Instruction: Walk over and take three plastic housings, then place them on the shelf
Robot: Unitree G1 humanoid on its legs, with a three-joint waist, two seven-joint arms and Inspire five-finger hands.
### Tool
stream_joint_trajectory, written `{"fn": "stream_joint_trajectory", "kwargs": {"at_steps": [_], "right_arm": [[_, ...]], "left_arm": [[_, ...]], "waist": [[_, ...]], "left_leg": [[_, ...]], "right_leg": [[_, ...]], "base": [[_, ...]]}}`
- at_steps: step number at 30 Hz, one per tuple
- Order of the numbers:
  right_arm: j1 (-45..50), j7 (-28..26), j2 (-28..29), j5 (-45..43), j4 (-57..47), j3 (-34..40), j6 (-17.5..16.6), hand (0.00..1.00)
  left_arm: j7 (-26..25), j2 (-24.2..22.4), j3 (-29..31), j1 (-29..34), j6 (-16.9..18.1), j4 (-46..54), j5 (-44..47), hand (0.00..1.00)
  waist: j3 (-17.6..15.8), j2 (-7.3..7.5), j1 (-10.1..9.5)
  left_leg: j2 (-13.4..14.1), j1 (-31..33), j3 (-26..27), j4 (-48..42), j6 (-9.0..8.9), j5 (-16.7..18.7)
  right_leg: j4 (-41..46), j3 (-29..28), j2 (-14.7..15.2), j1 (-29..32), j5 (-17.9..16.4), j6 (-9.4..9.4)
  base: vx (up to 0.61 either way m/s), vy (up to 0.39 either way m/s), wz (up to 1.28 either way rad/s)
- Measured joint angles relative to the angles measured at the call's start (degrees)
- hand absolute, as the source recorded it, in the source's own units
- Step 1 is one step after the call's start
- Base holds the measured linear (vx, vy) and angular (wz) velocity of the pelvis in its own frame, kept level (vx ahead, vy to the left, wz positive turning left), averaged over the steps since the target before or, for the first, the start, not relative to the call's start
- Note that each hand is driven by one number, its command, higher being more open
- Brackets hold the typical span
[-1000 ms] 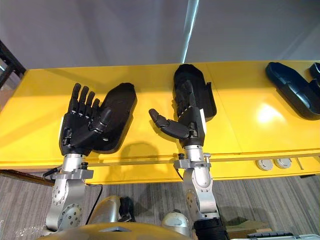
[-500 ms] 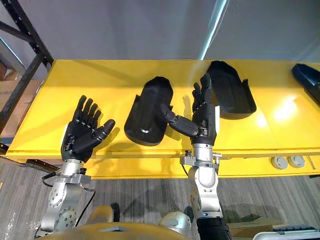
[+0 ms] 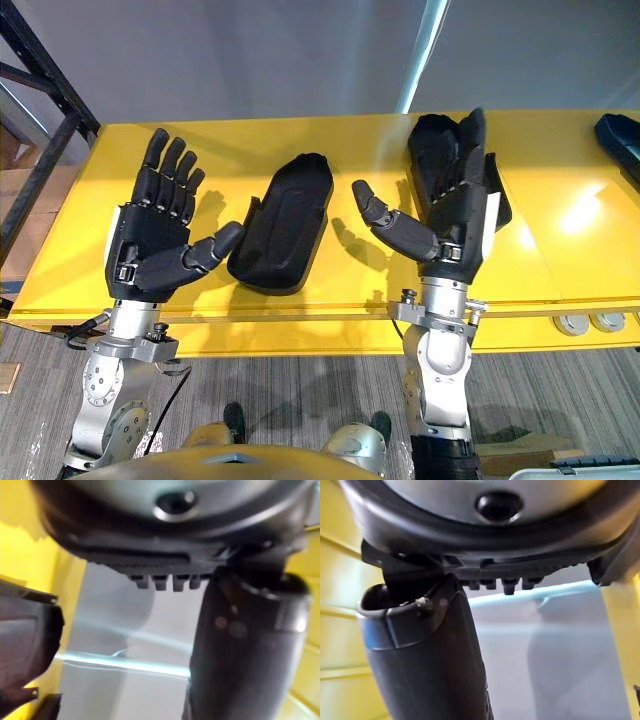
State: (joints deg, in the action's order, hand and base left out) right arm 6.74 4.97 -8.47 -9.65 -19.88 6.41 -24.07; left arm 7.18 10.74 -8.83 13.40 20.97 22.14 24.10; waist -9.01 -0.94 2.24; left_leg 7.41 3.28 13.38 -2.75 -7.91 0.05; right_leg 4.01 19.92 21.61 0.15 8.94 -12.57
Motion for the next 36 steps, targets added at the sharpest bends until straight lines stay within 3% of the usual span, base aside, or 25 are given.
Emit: {"fn": "stream_joint_trajectory", "kwargs": {"at_steps": [5, 10, 12, 14, 16, 21, 24, 29, 36], "right_arm": [[1.12, -0.53, -0.83, -0.33, -3.55, 4.00, -0.14, 1.00], [1.48, 0.71, -0.98, 0.52, -3.63, 6.80, -0.22, 1.00], [1.55, 1.82, -2.19, 2.60, -3.64, 8.31, -0.18, 1.00], [1.53, 3.09, -5.54, 2.39, -3.63, 11.00, -0.09, 1.00], [1.52, 3.45, -5.83, 2.22, -3.63, 12.68, -0.09, 1.00], [1.50, 2.62, -5.84, 1.31, -3.64, 13.16, 0.23, 1.00], [1.50, 1.85, -6.02, 1.21, -3.54, 13.13, 2.41, 1.00], [1.31, 1.60, -7.42, 1.21, -3.31, 13.10, 2.55, 1.00], [-1.71, -0.06, -7.43, 1.37, -2.30, 10.78, 2.54, 1.00]], "left_arm": [[2.70, 1.54, 2.50, 0.15, -2.45, -0.03, -2.43, 1.00], [6.42, 4.00, 7.48, 2.45, -4.63, -0.02, -4.37, 1.00], [8.45, 3.97, 9.67, 4.29, -5.80, -0.02, -4.68, 1.00], [11.39, 3.97, 10.40, 6.94, -7.56, -0.02, -5.26, 1.00], [13.76, 3.99, 10.39, 8.06, -8.88, -0.01, -6.71, 1.00], [17.97, 6.39, 10.50, 8.99, -12.36, 0.51, -6.75, 1.00], [19.17, 7.43, 10.50, 8.97, -13.36, 0.60, -6.71, 1.00], [17.87, 8.34, 9.82, 6.68, -13.54, -0.02, -6.76, 1.00], [5.75, 7.48, 7.88, -2.04, -9.61, -6.99, -9.11, 1.00]], "waist": [[-1.21, -0.07, 1.12], [-1.70, 0.15, 1.05], [-1.97, -0.35, 1.07], [-1.91, -2.19, 1.01], [-1.91, -2.95, 1.03], [-1.99, -2.88, 1.05], [-1.80, -3.86, 1.22], [-1.60, -4.19, 1.42], [-3.25, -3.58, 2.52]], "left_leg": [[-0.73, -3.13, 0.44, 7.00, 0.15, -4.07], [-0.84, -3.24, 0.66, 7.83, -0.23, -4.78], [-0.74, -3.36, 0.52, 7.83, -0.61, -5.30], [-0.32, -3.54, 0.29, 7.84, -0.84, -5.51], [-0.07, -3.80, 0.07, 7.86, -0.91, -5.55], [0.14, -3.36, 0.07, 7.89, -1.16, -5.49], [1.33, -2.52, 0.48, 7.88, -1.29, -6.24], [1.33, -1.67, 0.51, 7.86, -1.23, -7.53], [1.42, -0.64, 1.21, 7.88, -1.14, -8.20]], "right_leg": [[-0.28, -0.20, -0.20, 0.06, -0.23, 0.22], [-0.23, -0.55, -0.16, 0.29, -3.03, -0.86], [-0.24, -0.50, -0.19, -0.04, -4.52, -1.03], [-0.25, -0.16, -0.55, -0.41, -4.62, -1.09], [-0.25, 0.20, -0.77, -1.08, -4.63, -1.08], [-0.78, 0.25, -0.98, -1.14, -6.04, -1.11], [-1.09, 0.51, -2.09, -0.72, -6.13, -0.91], [-0.74, 0.24, -2.10, 0.54, -5.95, -0.86], [1.22, -1.38, -1.93, 3.12, -6.43, -0.21]], "base": [[-0.01, -0.006, -0.01], [-0.02, -0.046, -0.02], [0.01, -0.091, 0.03], [-0.01, -0.054, 0.04], [-0.03, -0.031, 0.04], [-0.07, -0.027, 0.02], [-0.06, -0.042, 0.04], [-0.01, -0.006, 0.00], [-0.04, -0.001, -0.06]]}}
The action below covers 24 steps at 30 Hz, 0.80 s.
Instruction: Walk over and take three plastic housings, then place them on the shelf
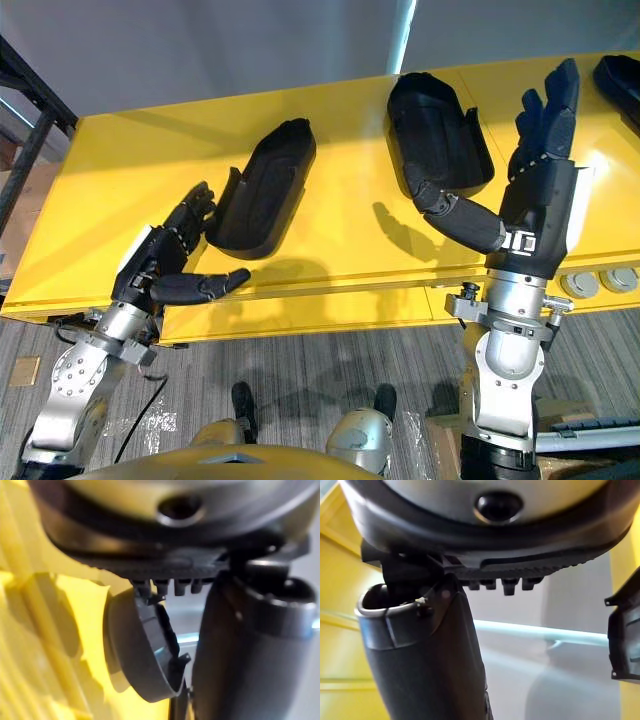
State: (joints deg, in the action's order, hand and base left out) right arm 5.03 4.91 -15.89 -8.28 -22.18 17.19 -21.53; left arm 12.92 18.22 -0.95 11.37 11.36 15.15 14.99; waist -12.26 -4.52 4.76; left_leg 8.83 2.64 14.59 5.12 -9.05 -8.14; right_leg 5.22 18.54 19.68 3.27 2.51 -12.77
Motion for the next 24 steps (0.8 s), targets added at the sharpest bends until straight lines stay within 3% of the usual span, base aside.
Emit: {"fn": "stream_joint_trajectory", "kwargs": {"at_steps": [12, 19, 24], "right_arm": [[-2.47, -0.53, 0.02, 0.04, 1.77, -4.10, 0.02, 1.00], [-3.85, -0.56, 0.51, 0.00, 1.87, -4.45, 0.02, 1.00], [-3.80, -4.82, 0.50, -1.57, 1.92, -5.13, -0.01, 1.00]], "left_arm": [[-13.76, -1.50, -0.66, -10.35, 3.78, -5.84, -6.53, 1.00], [-15.53, -1.50, -1.41, -13.16, 4.32, -6.00, -6.56, 1.00], [-15.39, -1.51, -2.32, -13.30, 4.32, -6.23, -6.57, 1.00]], "waist": [[-3.05, 1.41, 0.64], [-4.41, 2.06, 0.88], [-4.47, 2.17, 1.13]], "left_leg": [[0.11, 1.42, 1.16, -0.01, 0.09, -0.75], [0.12, 1.75, 1.56, -0.04, 0.10, -0.82], [0.24, 0.77, 1.99, -0.02, 0.09, -0.81]], "right_leg": [[2.06, -2.20, -0.01, 3.80, 0.03, 0.04], [2.39, -2.95, -0.08, 4.66, 0.05, 0.06], [2.41, -3.28, -0.21, 3.98, 0.05, 0.07]], "base": [[-0.02, -0.003, -0.04], [0.00, -0.005, -0.03], [0.00, -0.009, -0.03]]}}
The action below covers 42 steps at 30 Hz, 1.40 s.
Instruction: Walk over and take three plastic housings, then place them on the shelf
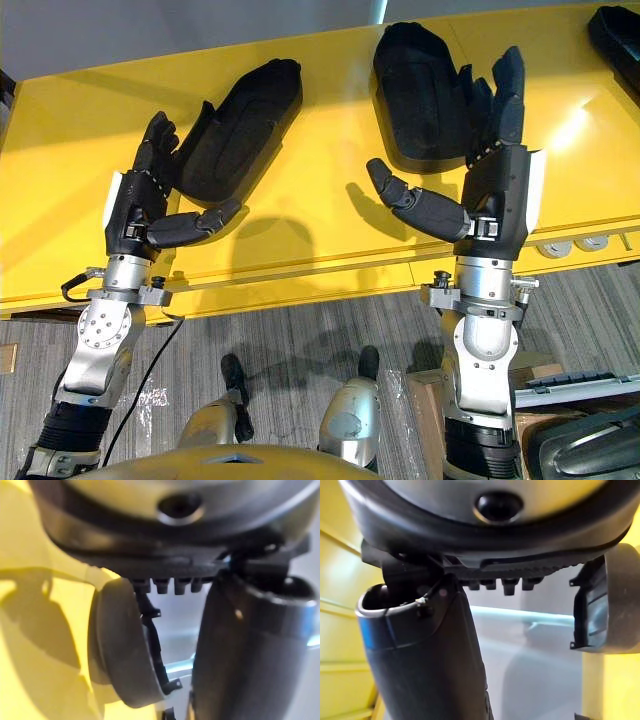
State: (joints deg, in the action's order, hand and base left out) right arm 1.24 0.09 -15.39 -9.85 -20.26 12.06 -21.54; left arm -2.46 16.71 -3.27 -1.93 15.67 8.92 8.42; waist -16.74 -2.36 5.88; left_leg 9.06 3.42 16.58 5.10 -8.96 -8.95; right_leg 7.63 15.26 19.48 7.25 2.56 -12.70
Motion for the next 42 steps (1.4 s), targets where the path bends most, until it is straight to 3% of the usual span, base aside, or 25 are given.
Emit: {"fn": "stream_joint_trajectory", "kwargs": {"at_steps": [6, 10, 15, 21, 30, 34, 42], "right_arm": [[-0.13, -7.35, -0.64, -3.15, -0.01, -0.76, -0.01, 1.00], [-0.54, -10.37, -3.55, -4.84, 0.01, -0.79, 4.81, 1.00], [-1.62, -13.30, -4.98, -7.24, 5.01, -1.76, 12.66, 1.00], [-2.39, -14.93, -5.03, -9.85, 10.53, -3.89, 19.08, 1.00], [-5.51, -15.35, -5.13, -10.13, 20.99, -6.26, 27.70, 1.00], [-10.10, -14.72, -5.52, -10.84, 26.01, -8.57, 28.32, 1.00], [-18.24, -14.83, -7.09, -10.84, 33.54, -13.29, 28.36, 1.00]], "left_arm": [[2.04, 0.00, -0.36, 0.63, -0.01, -0.11, 0.21, 1.00], [5.93, 0.00, 0.31, 3.64, -0.10, 1.09, 1.30, 1.00], [12.26, -0.04, 2.34, 9.43, -2.90, 3.65, 5.38, 1.00], [18.49, 0.00, 2.49, 12.01, -3.61, 5.53, 7.07, 1.00], [14.90, 0.17, 4.43, 11.37, -3.44, 7.12, 8.11, 1.00], [13.64, 0.15, 4.18, 10.05, -3.51, 5.39, 9.56, 1.00], [11.46, 0.13, 2.65, 1.21, -6.04, -4.70, 11.72, 1.00]], "waist": [[-0.03, 0.11, -0.33], [0.90, 0.45, -1.02], [4.77, 1.59, -2.66], [7.21, 1.40, -4.24], [8.76, 2.30, -4.39], [9.07, 2.26, -4.41], [9.17, 2.14, -5.24]], "left_leg": [[0.63, -2.06, -0.38, 0.04, -0.22, 0.17], [0.64, -2.99, -1.82, 0.05, -0.30, 0.24], [0.64, -4.29, -3.18, 0.03, -0.31, 0.19], [1.19, -5.02, -4.44, 0.08, -0.53, 0.27], [1.78, -4.73, -4.89, 0.08, -0.52, -0.54], [1.77, -4.80, -5.14, 0.08, -0.44, -0.80], [1.79, -4.64, -5.98, 0.09, -0.32, -1.44]], "right_leg": [[-0.93, 0.85, -0.67, -3.25, -0.10, 0.07], [-2.58, 2.90, -0.79, -6.15, 0.06, -0.13], [-3.88, 5.50, -0.95, -9.76, 0.19, -0.18], [-4.83, 7.50, -1.64, -12.46, 0.10, 0.00], [-4.90, 8.15, -2.19, -12.71, 0.74, 0.40], [-4.90, 8.25, -2.22, -12.90, 0.93, 0.49], [-4.92, 8.92, -2.32, -13.34, 0.98, 0.80]], "base": [[-0.01, -0.009, 0.03], [0.00, -0.006, 0.18], [0.04, -0.008, 0.18], [-0.04, 0.000, 0.13], [-0.03, -0.002, 0.03], [-0.01, 0.002, 0.02], [-0.05, 0.005, 0.05]]}}
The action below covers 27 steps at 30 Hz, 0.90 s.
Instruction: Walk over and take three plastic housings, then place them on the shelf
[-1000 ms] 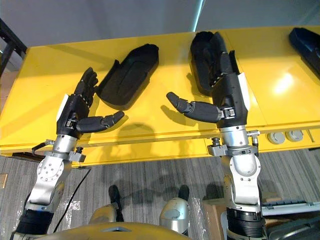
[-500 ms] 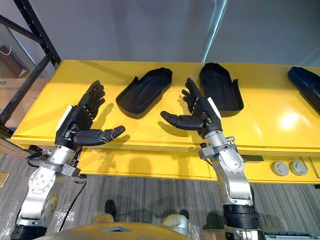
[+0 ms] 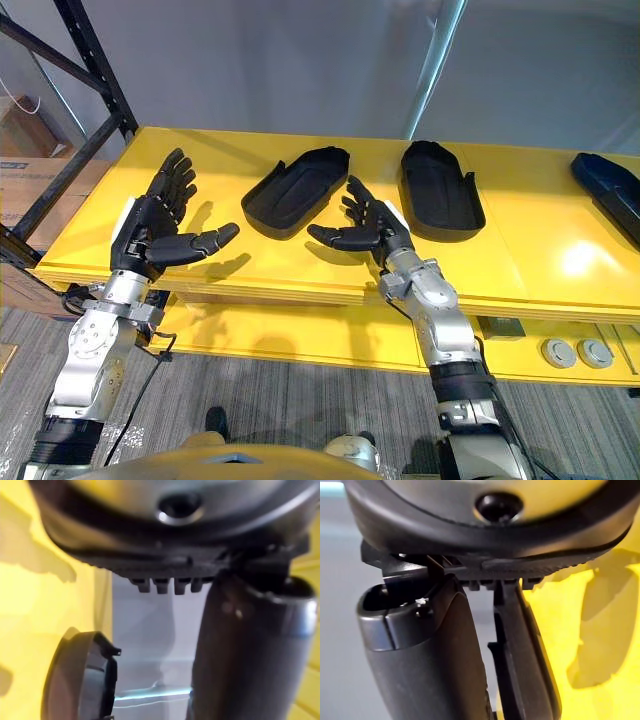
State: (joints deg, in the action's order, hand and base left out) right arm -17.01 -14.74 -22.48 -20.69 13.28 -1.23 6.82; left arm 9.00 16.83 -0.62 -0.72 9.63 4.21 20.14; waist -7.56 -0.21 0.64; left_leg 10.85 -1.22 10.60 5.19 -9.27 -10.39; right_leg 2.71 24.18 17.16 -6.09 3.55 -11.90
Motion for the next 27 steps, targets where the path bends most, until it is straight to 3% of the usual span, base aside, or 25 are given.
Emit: {"fn": "stream_joint_trajectory", "kwargs": {"at_steps": [5, 12, 22, 27], "right_arm": [[-5.73, 0.02, -0.20, -0.03, 5.27, -0.36, 0.03, 1.00], [-13.91, 0.04, -0.48, -0.06, 7.40, -0.87, 0.04, 1.00], [-24.77, -1.14, -2.71, -0.21, 13.90, -2.48, 0.02, 1.00], [-29.41, -3.00, -4.12, -0.18, 18.07, -4.02, 0.02, 1.00]], "left_arm": [[1.19, 0.10, -2.37, -4.67, -2.49, -5.02, 4.77, 1.00], [3.26, 1.74, -5.49, -11.84, -5.96, -12.34, 4.78, 1.00], [9.10, 4.00, -8.03, -24.90, -6.26, -23.14, 7.75, 1.00], [11.73, 3.95, -9.30, -29.40, -6.26, -28.28, 9.34, 1.00]], "waist": [[-0.09, 0.03, -0.44], [-1.32, 0.72, -0.45], [-4.94, 0.27, -0.47], [-7.52, -0.77, -0.20]], "left_leg": [[0.11, 1.13, -0.19, 0.00, 0.04, -0.33], [0.76, 1.56, -0.21, -0.02, -0.03, -0.47], [0.75, 2.31, 0.45, -0.08, 0.01, -0.89], [0.75, 1.52, 1.13, -0.13, 0.04, -1.13]], "right_leg": [[-0.20, -0.29, -0.16, 0.98, 0.31, 0.31], [-0.86, -0.39, -0.99, 1.07, 0.88, 0.26], [0.38, -2.03, -0.85, 3.24, 0.68, 0.53], [2.94, -3.67, -0.39, 4.26, -0.23, 0.74]], "base": [[-0.01, 0.001, 0.00], [0.00, -0.001, 0.00], [0.00, -0.002, -0.04], [-0.03, -0.003, -0.07]]}}
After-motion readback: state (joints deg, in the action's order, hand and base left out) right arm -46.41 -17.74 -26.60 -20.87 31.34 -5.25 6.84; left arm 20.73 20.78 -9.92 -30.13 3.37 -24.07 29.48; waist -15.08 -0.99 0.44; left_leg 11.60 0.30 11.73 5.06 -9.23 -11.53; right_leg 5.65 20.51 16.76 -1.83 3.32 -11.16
